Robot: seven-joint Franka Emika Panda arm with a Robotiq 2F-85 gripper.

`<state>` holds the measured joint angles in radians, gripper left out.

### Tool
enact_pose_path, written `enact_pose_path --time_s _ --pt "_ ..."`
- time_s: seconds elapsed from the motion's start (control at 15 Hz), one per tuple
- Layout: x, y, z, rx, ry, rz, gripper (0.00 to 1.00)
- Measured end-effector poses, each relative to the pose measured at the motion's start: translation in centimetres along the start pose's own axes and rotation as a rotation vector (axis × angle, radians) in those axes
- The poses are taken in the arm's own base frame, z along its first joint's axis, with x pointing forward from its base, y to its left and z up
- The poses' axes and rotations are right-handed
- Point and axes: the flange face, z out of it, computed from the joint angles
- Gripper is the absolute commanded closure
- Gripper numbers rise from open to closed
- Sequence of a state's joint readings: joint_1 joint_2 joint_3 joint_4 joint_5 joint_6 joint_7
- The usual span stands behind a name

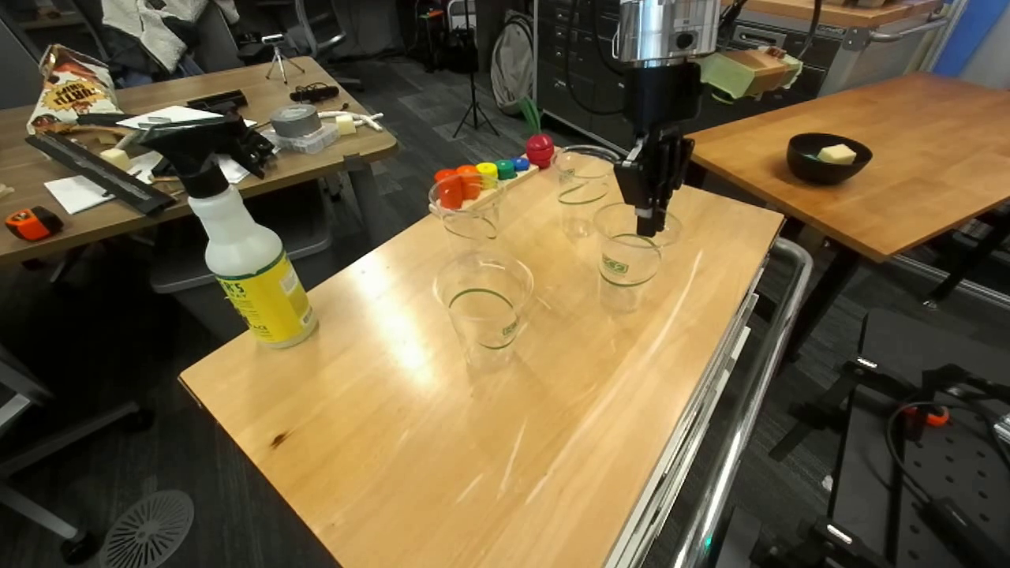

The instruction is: Stack the cups

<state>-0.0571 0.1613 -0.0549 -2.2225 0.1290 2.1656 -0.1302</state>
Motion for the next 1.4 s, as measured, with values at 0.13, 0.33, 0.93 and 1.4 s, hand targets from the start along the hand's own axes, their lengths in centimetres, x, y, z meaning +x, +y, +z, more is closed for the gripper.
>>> enact_pose_path --time_s 0.13,0.33,0.93,1.4 --pt "0.1 0.0 -0.3 0.001 0.005 0.0 0.98" --pt "-0.1 0.0 -0.3 0.01 -0.009 0.005 0.99" --pt "-1.6 2.2 -5.3 0.101 -0.101 0.064 0.99" --pt "0.1 2.0 -16.0 0.197 0.102 0.088 0.99"
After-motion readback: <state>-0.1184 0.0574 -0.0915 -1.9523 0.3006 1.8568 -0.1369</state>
